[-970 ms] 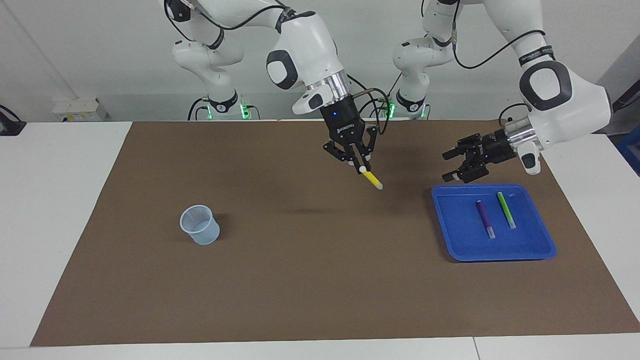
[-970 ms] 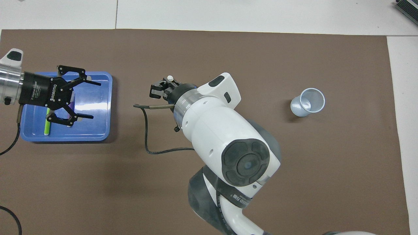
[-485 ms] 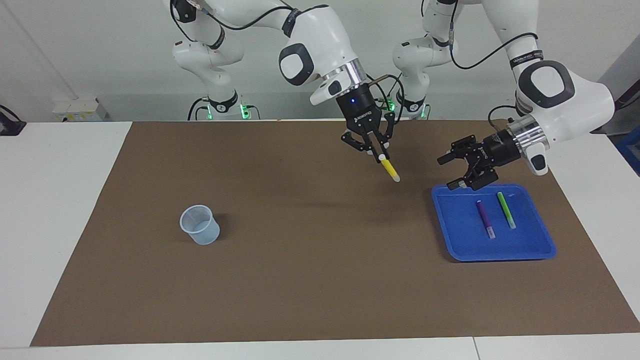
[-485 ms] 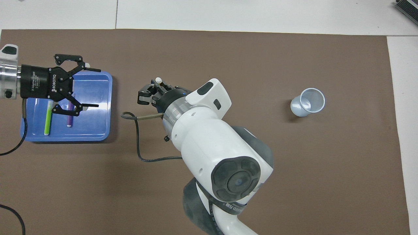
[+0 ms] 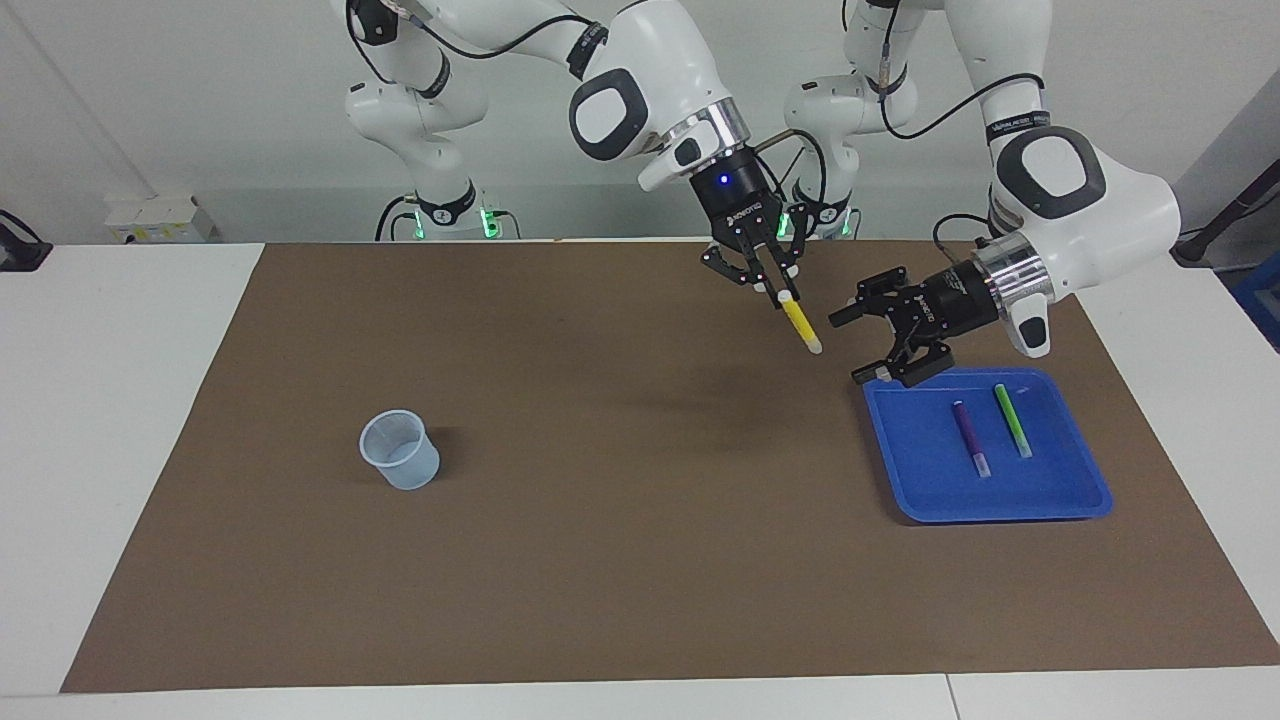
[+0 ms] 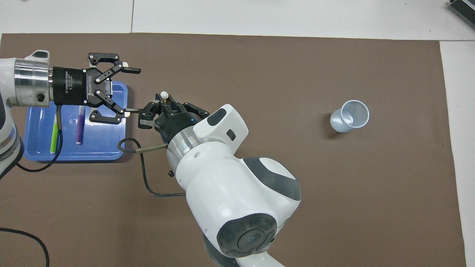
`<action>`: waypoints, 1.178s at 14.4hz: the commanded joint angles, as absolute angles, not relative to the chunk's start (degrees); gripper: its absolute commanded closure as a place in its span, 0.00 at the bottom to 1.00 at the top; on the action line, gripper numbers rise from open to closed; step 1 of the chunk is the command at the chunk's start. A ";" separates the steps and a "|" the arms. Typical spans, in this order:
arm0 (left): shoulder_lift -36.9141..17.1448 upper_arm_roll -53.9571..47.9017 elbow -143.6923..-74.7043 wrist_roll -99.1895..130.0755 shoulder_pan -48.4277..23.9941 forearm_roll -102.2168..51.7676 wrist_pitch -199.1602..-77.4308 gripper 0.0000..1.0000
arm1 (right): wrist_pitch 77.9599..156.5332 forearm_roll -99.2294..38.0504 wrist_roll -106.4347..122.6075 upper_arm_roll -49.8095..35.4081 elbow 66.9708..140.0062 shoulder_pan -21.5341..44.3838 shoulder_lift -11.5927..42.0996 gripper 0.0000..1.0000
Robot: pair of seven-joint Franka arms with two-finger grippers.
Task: Right arm passes pens to left for tray arrangement
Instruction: 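Carry the yellow pen into the open left gripper above the tray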
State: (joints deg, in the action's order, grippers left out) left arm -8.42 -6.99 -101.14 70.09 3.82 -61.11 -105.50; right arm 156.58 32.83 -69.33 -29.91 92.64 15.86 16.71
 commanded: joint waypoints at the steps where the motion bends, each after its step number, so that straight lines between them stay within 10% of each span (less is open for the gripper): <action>1: -8.09 -7.20 -101.86 72.07 3.16 -63.11 -106.44 0.03 | 158.73 35.16 -71.02 -29.71 91.67 16.26 17.93 1.00; 3: -8.00 -7.21 -102.30 71.98 2.73 -63.11 -106.43 0.15 | 158.73 35.16 -71.02 -29.71 91.67 16.26 17.93 1.00; 8: -7.29 -7.29 -103.54 71.81 2.46 -63.11 -106.44 0.85 | 158.73 35.16 -71.02 -29.71 90.18 16.43 19.07 1.00; 13: -7.21 -7.29 -103.71 71.81 1.50 -63.11 -106.08 0.76 | 158.73 34.81 -71.10 -29.88 90.09 16.44 19.16 1.00; 17: -7.21 -7.12 -103.71 71.98 1.14 -63.11 -106.52 0.34 | 158.64 34.54 -71.10 -29.88 90.18 16.44 19.16 1.00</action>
State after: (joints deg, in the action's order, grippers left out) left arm -8.09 -7.63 -102.40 71.46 1.53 -62.00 -105.49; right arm 157.84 33.44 -69.36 -29.50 91.37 16.36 18.12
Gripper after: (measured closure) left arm 0.529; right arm 0.819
